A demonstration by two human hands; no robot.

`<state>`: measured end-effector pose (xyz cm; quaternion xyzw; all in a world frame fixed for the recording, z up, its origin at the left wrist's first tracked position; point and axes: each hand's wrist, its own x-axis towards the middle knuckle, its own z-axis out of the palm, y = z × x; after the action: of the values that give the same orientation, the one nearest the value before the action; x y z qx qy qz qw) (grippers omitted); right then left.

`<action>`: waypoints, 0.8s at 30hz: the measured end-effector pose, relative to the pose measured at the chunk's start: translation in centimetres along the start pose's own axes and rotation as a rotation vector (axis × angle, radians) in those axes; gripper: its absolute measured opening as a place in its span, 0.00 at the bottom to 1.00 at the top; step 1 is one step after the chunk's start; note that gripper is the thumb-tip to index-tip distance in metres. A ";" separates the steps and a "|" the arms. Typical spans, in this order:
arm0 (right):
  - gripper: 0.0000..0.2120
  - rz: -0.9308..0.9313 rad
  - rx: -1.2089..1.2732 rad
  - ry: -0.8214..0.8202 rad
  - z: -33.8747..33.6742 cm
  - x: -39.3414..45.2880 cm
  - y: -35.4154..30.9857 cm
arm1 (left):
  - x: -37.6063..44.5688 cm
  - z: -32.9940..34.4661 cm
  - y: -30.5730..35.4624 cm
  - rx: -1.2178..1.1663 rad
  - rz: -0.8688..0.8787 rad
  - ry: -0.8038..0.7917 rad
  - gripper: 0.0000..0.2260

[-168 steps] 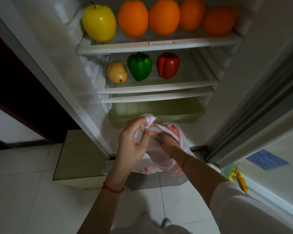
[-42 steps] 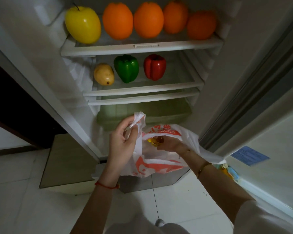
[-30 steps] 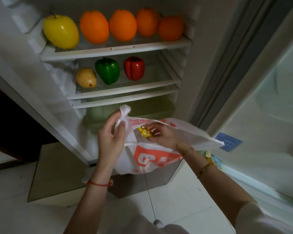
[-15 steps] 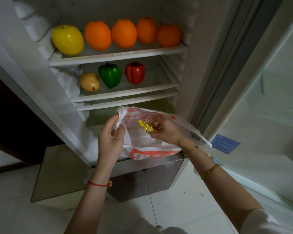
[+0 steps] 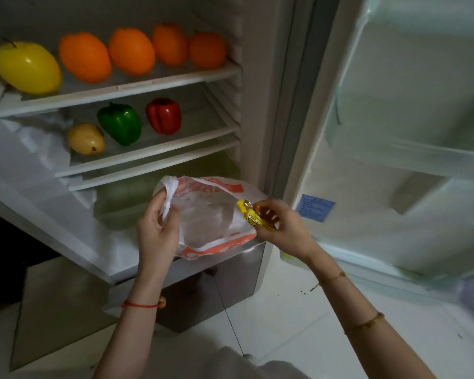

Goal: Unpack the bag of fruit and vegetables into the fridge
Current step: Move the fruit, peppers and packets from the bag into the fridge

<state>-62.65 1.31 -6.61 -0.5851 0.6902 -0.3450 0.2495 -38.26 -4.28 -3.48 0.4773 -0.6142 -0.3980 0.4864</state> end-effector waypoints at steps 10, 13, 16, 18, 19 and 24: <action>0.16 0.276 -0.107 0.156 -4.0 -4.6 7.7 | -0.4 1.2 -0.2 0.018 0.026 0.001 0.16; 0.18 0.342 -0.199 0.136 -4.2 -4.2 9.8 | -0.6 1.6 -0.1 0.027 0.040 0.002 0.17; 0.19 0.423 -0.291 0.096 -3.6 -3.5 11.6 | -0.7 2.0 -0.1 0.016 0.035 0.016 0.17; 0.17 0.448 -0.311 0.055 -2.9 -3.1 12.2 | -0.9 2.1 -0.1 0.007 0.026 0.019 0.16; 0.17 0.447 -0.314 0.030 -2.5 -2.9 12.4 | -1.0 2.1 0.0 0.002 0.027 0.018 0.16; 0.19 0.421 -0.312 -0.049 -1.0 -2.3 12.8 | -1.5 2.0 0.4 -0.004 0.016 0.019 0.16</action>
<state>-71.04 4.76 -15.95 -0.4682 0.8353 -0.1610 0.2391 -40.21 -2.73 -3.88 0.4753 -0.6124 -0.3908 0.4963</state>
